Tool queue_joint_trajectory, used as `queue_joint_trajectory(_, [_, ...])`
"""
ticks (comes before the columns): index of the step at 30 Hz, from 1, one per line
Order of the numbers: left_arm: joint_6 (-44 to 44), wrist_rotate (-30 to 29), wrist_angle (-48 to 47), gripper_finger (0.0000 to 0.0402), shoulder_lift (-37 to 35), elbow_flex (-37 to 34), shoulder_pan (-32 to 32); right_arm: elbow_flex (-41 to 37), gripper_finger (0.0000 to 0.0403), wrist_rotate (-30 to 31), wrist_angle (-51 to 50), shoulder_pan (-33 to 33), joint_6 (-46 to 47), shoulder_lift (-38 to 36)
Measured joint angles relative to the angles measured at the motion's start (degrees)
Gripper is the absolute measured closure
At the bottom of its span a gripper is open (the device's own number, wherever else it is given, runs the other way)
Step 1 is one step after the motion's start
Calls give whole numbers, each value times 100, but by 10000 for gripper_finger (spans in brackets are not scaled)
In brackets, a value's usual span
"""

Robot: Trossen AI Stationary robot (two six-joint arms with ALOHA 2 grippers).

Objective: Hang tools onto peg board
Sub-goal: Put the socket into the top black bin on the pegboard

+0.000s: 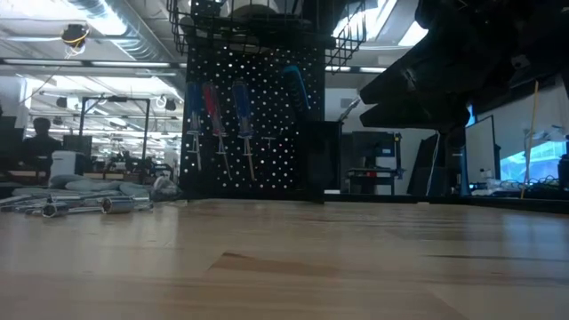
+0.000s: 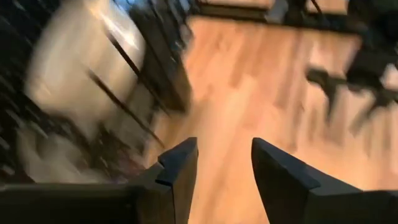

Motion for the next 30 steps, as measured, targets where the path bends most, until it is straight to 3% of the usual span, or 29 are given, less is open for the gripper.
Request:
queue_joint_trajectory(5, [-2019,-661,380,269,-442,-1740,-1418,0,204,25,290,0,-12,0])
queue_joint_trajectory(11, [-3845,-1617,2120,270,-429,-3896,-2621,20,204,214,693,-58,-92,-2])
queue_joint_trajectory(16, [-4485,-1915,4245,270,-47,-5287,-3082,340,204,-723,559,-547,-694,67])
queue_joint_trajectory(18, [-4775,-1951,4761,270,161,-5648,-3230,575,204,-1197,353,-792,-965,196])
queue_joint_trajectory(23, [-5680,-2032,4808,270,679,-6047,-3523,1429,204,-2201,-188,-1323,-1974,681])
queue_joint_trajectory(30, [-6229,-1471,4465,270,959,-6059,-3966,2862,204,-2818,-972,-1854,-3159,1612])
